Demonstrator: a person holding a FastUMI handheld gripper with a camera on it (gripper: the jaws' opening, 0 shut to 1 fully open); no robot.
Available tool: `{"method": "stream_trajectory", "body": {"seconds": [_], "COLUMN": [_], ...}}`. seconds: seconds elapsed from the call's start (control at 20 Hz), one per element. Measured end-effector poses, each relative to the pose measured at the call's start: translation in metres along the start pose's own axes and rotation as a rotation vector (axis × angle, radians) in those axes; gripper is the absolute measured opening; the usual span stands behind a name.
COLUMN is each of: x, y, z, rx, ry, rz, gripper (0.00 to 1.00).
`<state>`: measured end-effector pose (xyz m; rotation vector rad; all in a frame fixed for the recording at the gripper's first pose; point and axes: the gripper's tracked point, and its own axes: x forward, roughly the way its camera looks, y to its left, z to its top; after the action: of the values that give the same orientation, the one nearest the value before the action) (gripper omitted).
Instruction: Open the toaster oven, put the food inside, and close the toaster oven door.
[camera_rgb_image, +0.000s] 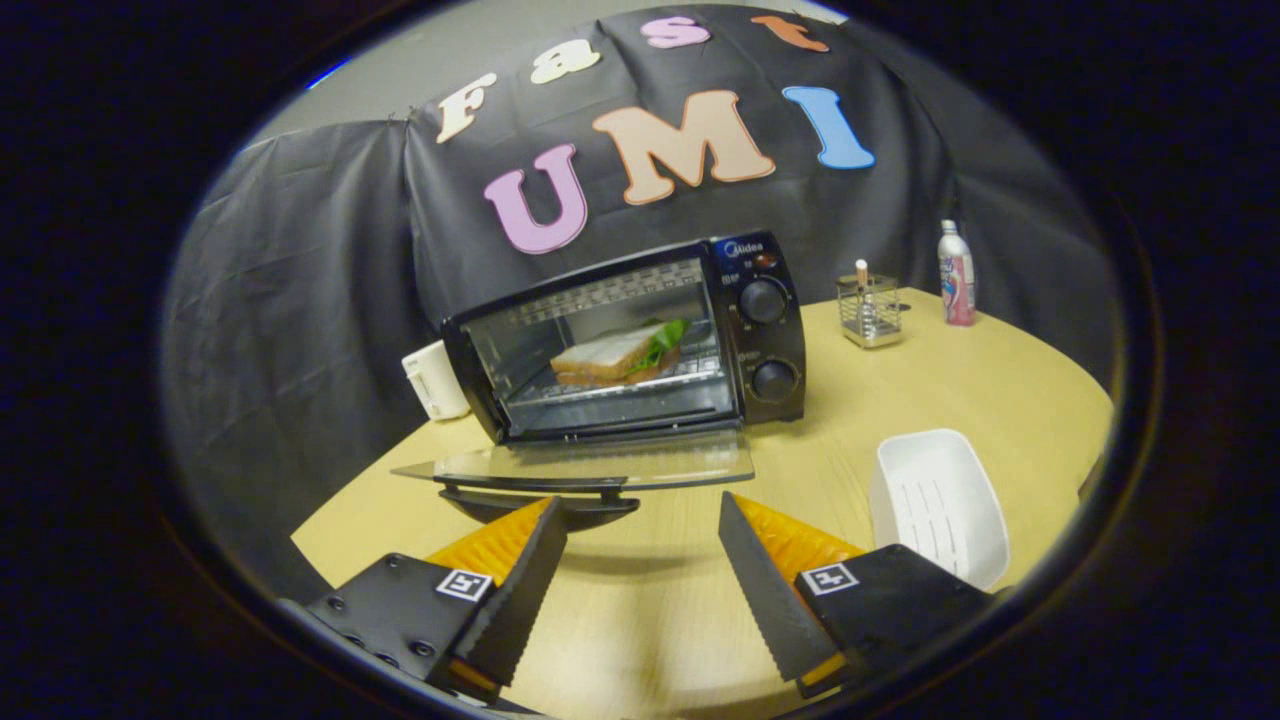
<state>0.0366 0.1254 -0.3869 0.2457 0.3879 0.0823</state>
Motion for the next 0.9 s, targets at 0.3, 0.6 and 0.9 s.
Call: {"method": "stream_trajectory", "body": {"seconds": [0.3,0.6,0.9], "x": [0.004,0.011,0.014], "y": [0.005,0.006,0.008], "z": [0.03,0.052,0.064], "rx": [-0.02,0.003,0.006], "ry": [-0.058,-0.09,-0.097], "rz": [0.011,0.025,0.033], "gripper": [0.97,0.99,0.99]}}
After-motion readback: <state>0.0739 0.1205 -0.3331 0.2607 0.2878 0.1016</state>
